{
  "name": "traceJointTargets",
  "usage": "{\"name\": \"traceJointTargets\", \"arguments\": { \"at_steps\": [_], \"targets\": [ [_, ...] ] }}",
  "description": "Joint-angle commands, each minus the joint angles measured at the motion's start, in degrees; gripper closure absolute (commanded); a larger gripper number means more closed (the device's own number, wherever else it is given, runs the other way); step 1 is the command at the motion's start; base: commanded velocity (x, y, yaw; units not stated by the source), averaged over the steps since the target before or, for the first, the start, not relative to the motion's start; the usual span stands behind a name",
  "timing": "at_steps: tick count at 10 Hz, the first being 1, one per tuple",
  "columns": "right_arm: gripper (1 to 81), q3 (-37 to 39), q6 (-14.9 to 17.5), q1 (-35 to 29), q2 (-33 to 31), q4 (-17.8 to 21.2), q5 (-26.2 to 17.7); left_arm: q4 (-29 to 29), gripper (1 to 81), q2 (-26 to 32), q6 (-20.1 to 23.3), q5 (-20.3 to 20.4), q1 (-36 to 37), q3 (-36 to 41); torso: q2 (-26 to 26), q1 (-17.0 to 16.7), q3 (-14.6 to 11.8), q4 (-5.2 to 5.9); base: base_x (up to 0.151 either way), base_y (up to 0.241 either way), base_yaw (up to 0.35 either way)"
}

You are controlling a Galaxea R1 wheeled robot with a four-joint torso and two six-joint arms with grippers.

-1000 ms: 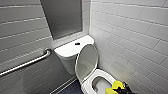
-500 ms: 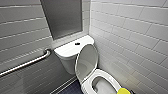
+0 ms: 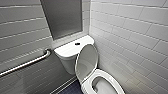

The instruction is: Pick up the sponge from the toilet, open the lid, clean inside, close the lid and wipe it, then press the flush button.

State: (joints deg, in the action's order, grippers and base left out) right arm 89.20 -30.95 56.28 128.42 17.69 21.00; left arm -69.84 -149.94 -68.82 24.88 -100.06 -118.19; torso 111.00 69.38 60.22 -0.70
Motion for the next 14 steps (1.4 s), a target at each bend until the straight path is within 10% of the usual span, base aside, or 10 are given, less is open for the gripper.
{"name": "traceJointTargets", "arguments": {
  "at_steps": [1, 6, 14],
  "targets": [
    [81.1, -6.8, 0.0, 0.5, -4.5, -3.4, -8.2, -2.9, 1.0, 0.7, 0.3, -1.1, -1.4, 1.1, 0.0, 0.0, 0.0, 0.00, 0.000, 0.000, 0.000],
    [81.1, -16.2, 0.7, -1.1, -8.9, -10.1, -10.3, -3.7, 1.0, 0.2, 0.3, -1.2, -0.9, 1.0, 0.0, 0.0, 0.0, 0.00, 0.000, 0.000, 0.000],
    [81.1, -7.3, 0.2, -22.0, 1.2, -10.0, -28.9, -3.5, 1.0, -2.2, 0.3, -1.3, -0.4, -1.2, 0.0, 0.0, 0.0, 0.00, 0.000, 0.000, 0.000]
  ]
}}
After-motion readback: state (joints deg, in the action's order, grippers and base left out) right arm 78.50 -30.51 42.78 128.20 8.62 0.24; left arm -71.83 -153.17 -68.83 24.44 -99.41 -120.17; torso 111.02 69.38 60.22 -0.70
